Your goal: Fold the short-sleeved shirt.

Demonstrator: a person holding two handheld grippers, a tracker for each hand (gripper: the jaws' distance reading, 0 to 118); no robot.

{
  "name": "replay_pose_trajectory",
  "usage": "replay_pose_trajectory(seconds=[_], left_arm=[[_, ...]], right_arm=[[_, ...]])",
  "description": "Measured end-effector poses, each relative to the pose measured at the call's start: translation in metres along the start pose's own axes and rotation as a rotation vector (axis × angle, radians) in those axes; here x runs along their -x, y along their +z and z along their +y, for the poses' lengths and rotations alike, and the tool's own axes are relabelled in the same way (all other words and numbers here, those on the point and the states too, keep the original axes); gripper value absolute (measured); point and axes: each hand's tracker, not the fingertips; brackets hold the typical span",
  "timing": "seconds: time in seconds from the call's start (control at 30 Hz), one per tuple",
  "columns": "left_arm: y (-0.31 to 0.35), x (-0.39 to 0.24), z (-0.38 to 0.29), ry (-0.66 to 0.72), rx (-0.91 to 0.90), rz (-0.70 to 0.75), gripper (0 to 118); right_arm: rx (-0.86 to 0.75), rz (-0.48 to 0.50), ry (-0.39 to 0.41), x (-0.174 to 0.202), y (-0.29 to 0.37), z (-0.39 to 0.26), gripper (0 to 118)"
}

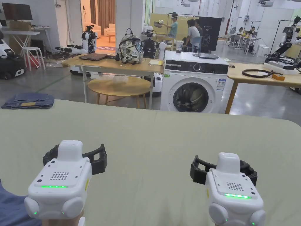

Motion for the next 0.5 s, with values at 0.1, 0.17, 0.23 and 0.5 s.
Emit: replay_pose_trajectory(seconds=[0.1,0.17,0.23,0.5], left_arm=[[-0.0005,0.0003,0.0009,-0.002,0.001,-0.004,104],[-0.0012,-0.0005,0.0016,-0.014,0.003,-0.003,104],[0.0000,-0.0011,0.0019,-0.022,0.003,-0.005,104],[0.0008,-0.0018,0.0005,-0.020,0.015,0.001,104]], right_arm=[[0.004,0.005,-0.010,-0.0021,-0.0042,-0.0009,118],[0.005,0.006,-0.010,-0.0024,-0.0053,-0.0010,118],[0.004,0.009,-0.008,-0.0019,-0.0042,-0.0006,118],[0.021,0.019,-0.011,0.0003,-0.0025,-0.0045,118]])
